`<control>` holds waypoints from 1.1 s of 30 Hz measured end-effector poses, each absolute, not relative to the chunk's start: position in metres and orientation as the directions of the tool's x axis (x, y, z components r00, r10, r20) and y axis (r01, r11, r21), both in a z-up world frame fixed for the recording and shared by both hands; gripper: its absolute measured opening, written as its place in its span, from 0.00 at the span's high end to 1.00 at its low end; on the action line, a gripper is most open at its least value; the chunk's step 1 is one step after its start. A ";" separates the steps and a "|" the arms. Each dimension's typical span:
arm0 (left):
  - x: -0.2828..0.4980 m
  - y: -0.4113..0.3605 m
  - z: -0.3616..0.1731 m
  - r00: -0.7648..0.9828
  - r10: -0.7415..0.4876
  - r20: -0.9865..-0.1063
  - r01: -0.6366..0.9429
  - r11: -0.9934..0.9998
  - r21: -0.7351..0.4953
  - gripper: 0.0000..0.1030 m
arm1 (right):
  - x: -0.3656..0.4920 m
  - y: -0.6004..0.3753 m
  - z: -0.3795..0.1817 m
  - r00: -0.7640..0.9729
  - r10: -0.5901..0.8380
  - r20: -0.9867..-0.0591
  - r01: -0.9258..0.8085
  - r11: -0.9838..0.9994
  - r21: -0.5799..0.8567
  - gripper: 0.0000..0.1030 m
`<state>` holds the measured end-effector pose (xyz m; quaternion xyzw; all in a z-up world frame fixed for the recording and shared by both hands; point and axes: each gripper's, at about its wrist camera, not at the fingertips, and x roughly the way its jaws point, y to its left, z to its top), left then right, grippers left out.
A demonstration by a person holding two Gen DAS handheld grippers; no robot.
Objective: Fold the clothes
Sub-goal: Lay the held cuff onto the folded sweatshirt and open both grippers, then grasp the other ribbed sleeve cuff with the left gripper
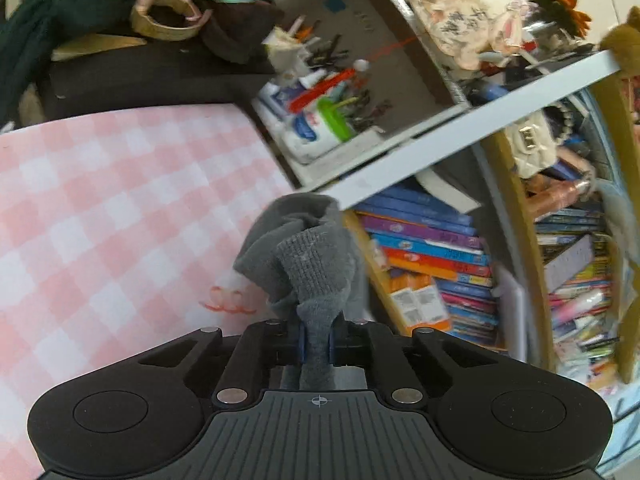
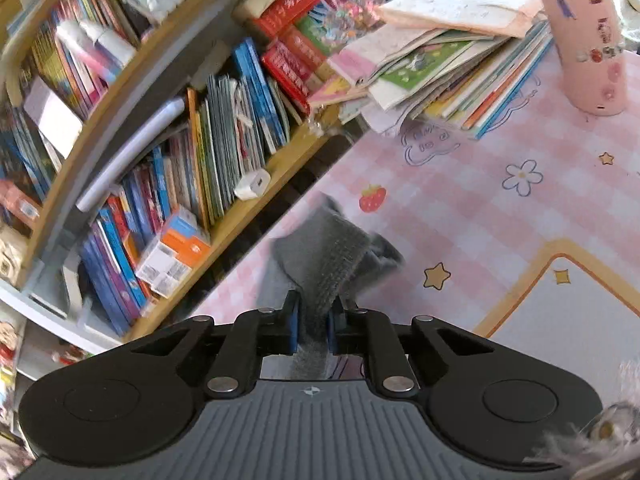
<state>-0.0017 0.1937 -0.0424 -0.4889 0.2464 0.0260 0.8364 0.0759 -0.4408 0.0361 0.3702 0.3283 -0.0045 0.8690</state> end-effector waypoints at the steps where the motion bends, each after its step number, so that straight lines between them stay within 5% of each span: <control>1: -0.002 0.196 -0.050 0.863 -0.190 -0.468 -0.316 0.521 -0.793 0.92 | 0.076 -0.443 0.029 0.769 0.227 -0.598 0.271 0.731 0.626 0.88; 4: -0.003 0.197 -0.075 0.810 -0.174 -0.559 -0.403 0.526 -0.749 0.92 | 0.082 -0.446 -0.005 0.679 0.200 -0.706 0.371 0.737 0.565 0.88; 7: -0.007 0.196 -0.079 0.816 -0.170 -0.552 -0.394 0.535 -0.747 0.90 | 0.081 -0.444 -0.022 0.656 0.176 -0.734 0.391 0.752 0.530 0.86; 11: -0.007 0.195 -0.071 0.801 -0.153 -0.578 -0.401 0.580 -0.709 0.83 | 0.077 -0.441 -0.018 0.659 0.150 -0.737 0.408 0.752 0.518 0.71; 13: -0.011 0.194 -0.066 0.792 -0.143 -0.594 -0.407 0.602 -0.687 0.72 | 0.071 -0.439 -0.012 0.661 0.126 -0.740 0.415 0.761 0.499 0.51; 17: -0.025 0.187 -0.056 0.788 -0.099 -0.608 -0.414 0.646 -0.641 0.51 | 0.053 -0.434 -0.006 0.640 0.090 -0.763 0.427 0.784 0.451 0.43; 33: -0.038 0.162 -0.056 0.781 -0.082 -0.619 -0.410 0.680 -0.608 0.39 | 0.035 -0.332 0.007 0.572 0.243 -0.784 0.004 0.954 0.299 0.26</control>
